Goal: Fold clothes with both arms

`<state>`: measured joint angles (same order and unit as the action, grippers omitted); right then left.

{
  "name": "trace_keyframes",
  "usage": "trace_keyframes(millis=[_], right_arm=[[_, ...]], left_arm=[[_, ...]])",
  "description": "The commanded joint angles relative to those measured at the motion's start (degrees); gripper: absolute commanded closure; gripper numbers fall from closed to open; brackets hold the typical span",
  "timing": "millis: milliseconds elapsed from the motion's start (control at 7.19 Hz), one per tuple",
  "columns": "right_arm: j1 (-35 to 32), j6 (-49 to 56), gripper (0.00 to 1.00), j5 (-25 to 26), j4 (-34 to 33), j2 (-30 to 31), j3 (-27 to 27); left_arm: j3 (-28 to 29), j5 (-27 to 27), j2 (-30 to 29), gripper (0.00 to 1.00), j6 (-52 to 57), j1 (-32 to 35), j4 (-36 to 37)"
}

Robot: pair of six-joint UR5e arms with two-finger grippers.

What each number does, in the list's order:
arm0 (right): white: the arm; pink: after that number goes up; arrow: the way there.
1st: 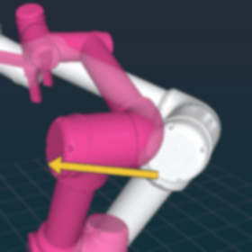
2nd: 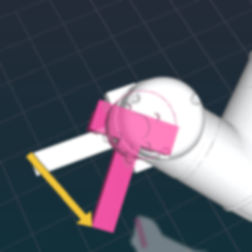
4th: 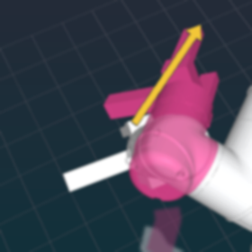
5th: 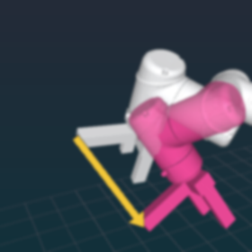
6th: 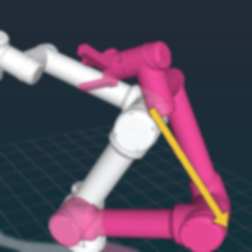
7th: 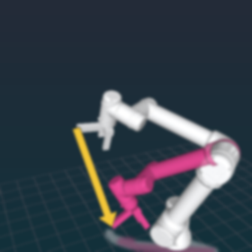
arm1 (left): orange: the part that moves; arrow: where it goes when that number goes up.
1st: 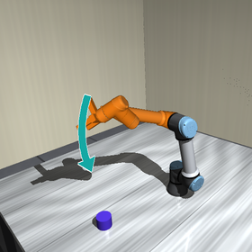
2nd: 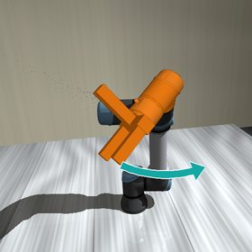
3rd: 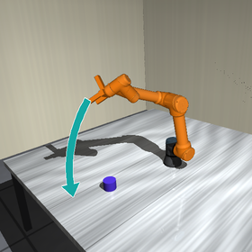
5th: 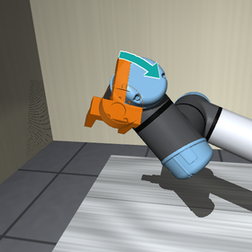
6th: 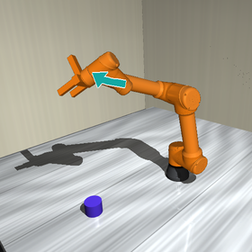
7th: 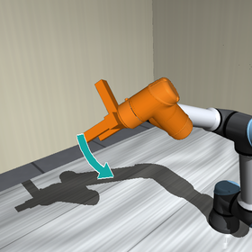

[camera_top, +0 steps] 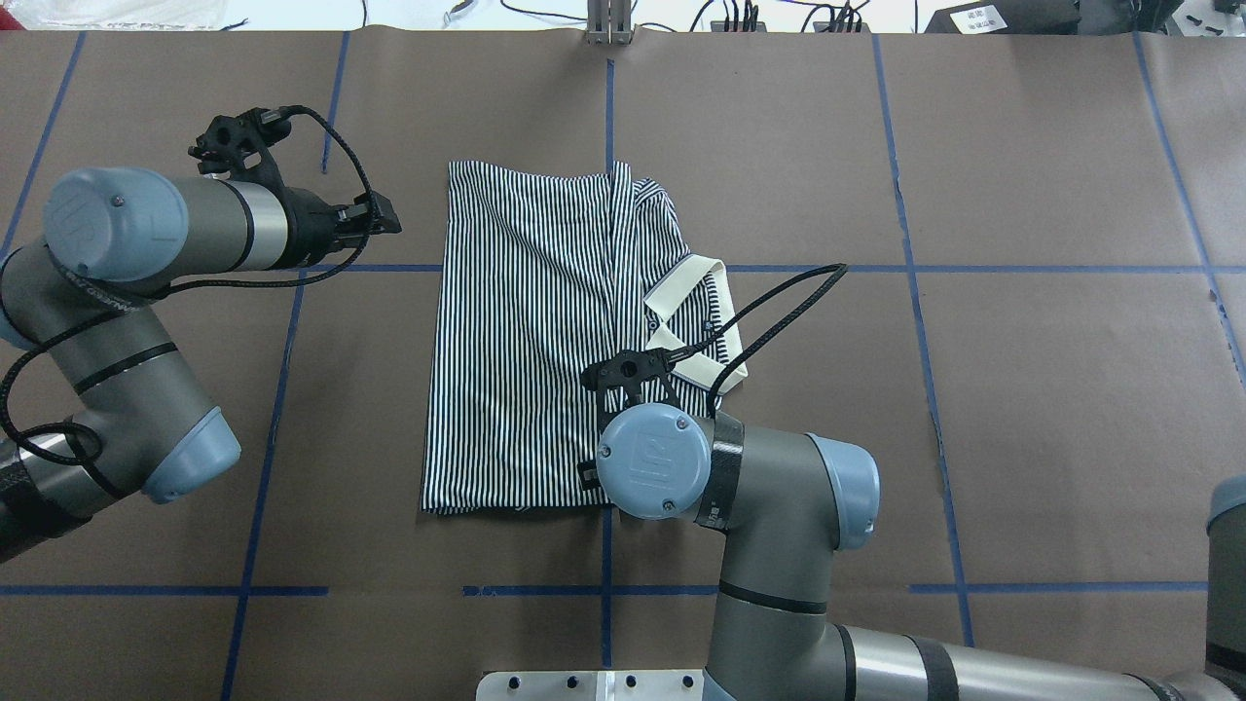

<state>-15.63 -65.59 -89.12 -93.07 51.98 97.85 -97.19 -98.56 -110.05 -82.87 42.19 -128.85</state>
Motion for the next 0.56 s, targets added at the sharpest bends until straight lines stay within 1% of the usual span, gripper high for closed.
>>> trace_keyframes(millis=[0, 417], right_arm=[[1.0, 0.2, 0.0, 0.1, 0.0, -0.5, -1.9], [0.7, 1.8, 0.0, -0.3, -1.1, 1.4, -0.6]], left_arm=[[0.0, 0.0, 0.0, 0.46, 0.0, 0.0, 0.0], [-0.1, 0.0, 0.0, 0.46, 0.0, -0.1, 0.0]])
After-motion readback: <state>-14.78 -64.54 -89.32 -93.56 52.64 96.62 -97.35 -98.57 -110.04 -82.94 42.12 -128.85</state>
